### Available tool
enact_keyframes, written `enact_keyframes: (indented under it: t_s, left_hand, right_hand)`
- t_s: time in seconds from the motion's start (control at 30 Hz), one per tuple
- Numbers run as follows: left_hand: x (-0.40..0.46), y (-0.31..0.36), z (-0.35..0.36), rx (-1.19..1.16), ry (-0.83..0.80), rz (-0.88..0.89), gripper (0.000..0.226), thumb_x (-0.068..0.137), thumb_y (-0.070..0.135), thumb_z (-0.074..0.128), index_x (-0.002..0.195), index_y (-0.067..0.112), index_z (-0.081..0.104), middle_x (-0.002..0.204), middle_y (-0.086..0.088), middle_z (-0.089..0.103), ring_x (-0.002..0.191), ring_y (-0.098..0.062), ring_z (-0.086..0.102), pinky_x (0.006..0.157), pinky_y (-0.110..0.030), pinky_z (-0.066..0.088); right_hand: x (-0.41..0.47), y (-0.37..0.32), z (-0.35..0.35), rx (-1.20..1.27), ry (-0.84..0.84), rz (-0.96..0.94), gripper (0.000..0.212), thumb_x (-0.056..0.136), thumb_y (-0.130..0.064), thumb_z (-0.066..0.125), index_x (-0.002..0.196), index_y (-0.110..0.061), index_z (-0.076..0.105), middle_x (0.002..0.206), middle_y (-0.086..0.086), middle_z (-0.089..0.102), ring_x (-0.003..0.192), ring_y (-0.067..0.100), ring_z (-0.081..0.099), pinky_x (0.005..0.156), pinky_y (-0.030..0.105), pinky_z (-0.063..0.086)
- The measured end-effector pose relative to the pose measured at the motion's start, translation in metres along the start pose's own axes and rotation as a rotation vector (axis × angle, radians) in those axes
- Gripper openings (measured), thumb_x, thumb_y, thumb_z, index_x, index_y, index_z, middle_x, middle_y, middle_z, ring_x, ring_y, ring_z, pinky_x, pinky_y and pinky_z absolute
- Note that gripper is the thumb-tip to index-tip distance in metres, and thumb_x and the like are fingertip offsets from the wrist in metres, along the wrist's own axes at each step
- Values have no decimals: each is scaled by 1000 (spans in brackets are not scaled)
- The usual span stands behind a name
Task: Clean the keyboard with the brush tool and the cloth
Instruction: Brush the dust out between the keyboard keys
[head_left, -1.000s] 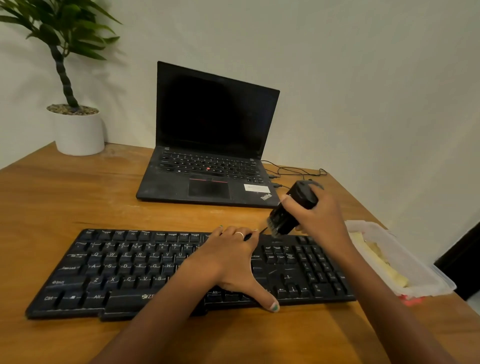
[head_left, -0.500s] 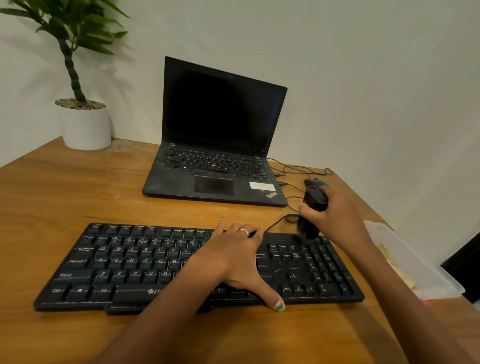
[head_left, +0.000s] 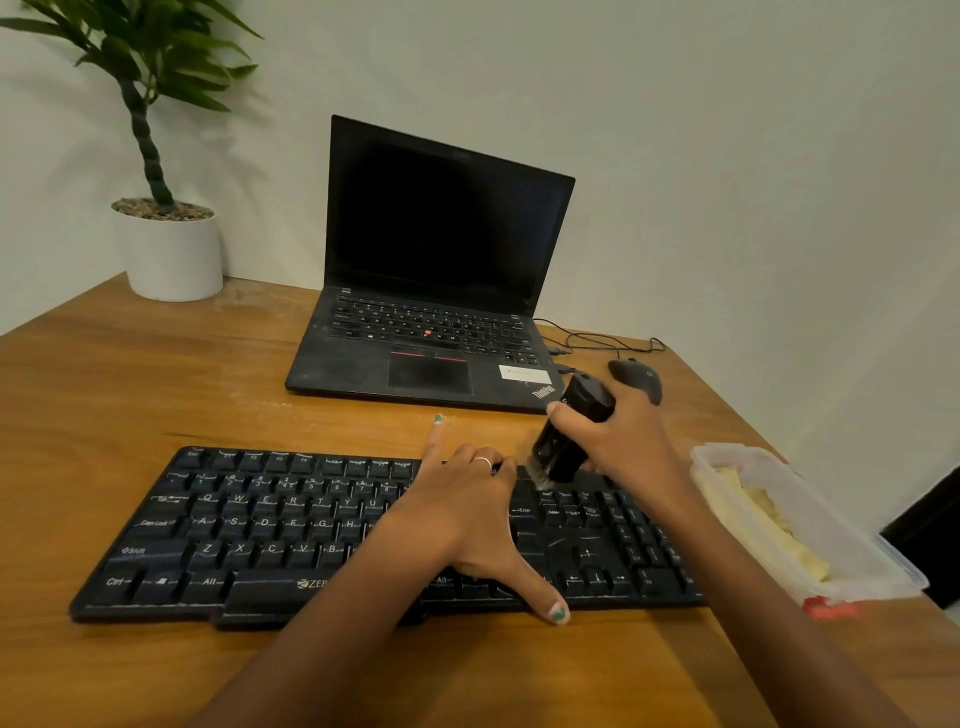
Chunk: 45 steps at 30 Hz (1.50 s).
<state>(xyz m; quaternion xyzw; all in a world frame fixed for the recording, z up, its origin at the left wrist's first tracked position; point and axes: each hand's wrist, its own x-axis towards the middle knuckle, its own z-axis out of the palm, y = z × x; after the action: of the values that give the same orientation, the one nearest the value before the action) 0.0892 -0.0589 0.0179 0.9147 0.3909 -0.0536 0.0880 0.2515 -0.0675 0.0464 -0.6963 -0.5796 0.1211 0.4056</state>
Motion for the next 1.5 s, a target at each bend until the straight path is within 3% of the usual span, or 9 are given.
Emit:
enact_keyframes:
  t_s: [0.13, 0.3, 0.43, 0.6, 0.73, 0.87, 1.03, 1.2, 1.5]
  left_hand:
    - [0, -1, 1, 0, -3, -2, 135, 57, 90, 55, 155, 13, 5, 162, -6, 8, 149, -23, 0, 110, -58, -24]
    - [0, -1, 1, 2, 3, 1, 134, 57, 90, 55, 155, 12, 7, 162, -6, 10, 149, -24, 2, 110, -60, -22]
    - [0, -1, 1, -2, 1, 1, 134, 57, 90, 56, 155, 13, 5, 162, -6, 8, 149, -23, 0, 109, -58, -25]
    - [0, -1, 0, -8, -3, 4, 134, 57, 89, 56, 155, 13, 7, 162, -5, 7, 149, -22, -2, 110, -60, -22]
    - [0, -1, 0, -5, -7, 4, 134, 58, 89, 56, 155, 13, 5, 163, -5, 6, 149, -22, -3, 110, -59, -23]
    - [-1, -1, 0, -9, -7, -2, 134, 58, 89, 56, 155, 13, 5, 163, -5, 6, 149, -22, -3, 110, -59, -23]
    - [0, -1, 0, -1, -2, 3, 134, 57, 90, 55, 155, 13, 7, 162, -5, 7, 149, -22, -1, 109, -59, -24]
    - [1, -1, 0, 1, -11, -1, 134, 57, 90, 54, 155, 14, 4, 162, -5, 6, 149, -23, -2, 110, -58, -24]
    - [1, -1, 1, 7, -10, 0, 133, 58, 90, 54, 155, 14, 5, 162, -5, 8, 149, -24, 0, 110, -60, -22]
  right_hand:
    - [13, 4, -8, -391, 145, -3, 22, 81, -36, 63, 93, -18, 58, 72, -8, 55, 65, 9, 53, 59, 28, 48]
    - [2, 1, -5, 6, 15, 64, 14, 81, -31, 66, 76, -26, 54, 76, -2, 64, 69, 17, 64, 64, 39, 57]
    - [4, 6, -14, -372, 148, 9, 23, 83, -35, 64, 96, -18, 58, 79, -4, 57, 72, 14, 53, 71, 37, 54]
    - [-12, 8, -14, -91, 57, -11, 11, 81, -32, 67, 82, -28, 57, 74, -12, 60, 69, 9, 59, 60, 30, 54]
    - [-9, 12, -23, -432, 190, -42, 26, 82, -37, 64, 96, -15, 59, 79, -1, 60, 71, 16, 55, 63, 33, 50]
    - [-19, 9, -21, -98, 110, -39, 17, 81, -32, 67, 84, -16, 60, 76, -3, 63, 71, 12, 60, 64, 35, 55]
    - [-23, 10, -24, -301, 191, -65, 20, 81, -34, 66, 87, -19, 55, 73, -4, 58, 69, 14, 55, 62, 32, 50]
    - [-28, 6, -19, -99, 76, 59, 18, 78, -37, 67, 81, -21, 57, 77, 0, 64, 75, 19, 63, 66, 47, 56]
    - [-34, -5, -9, -158, 116, -13, 16, 80, -36, 65, 80, -25, 53, 73, -8, 62, 73, 14, 62, 66, 41, 56]
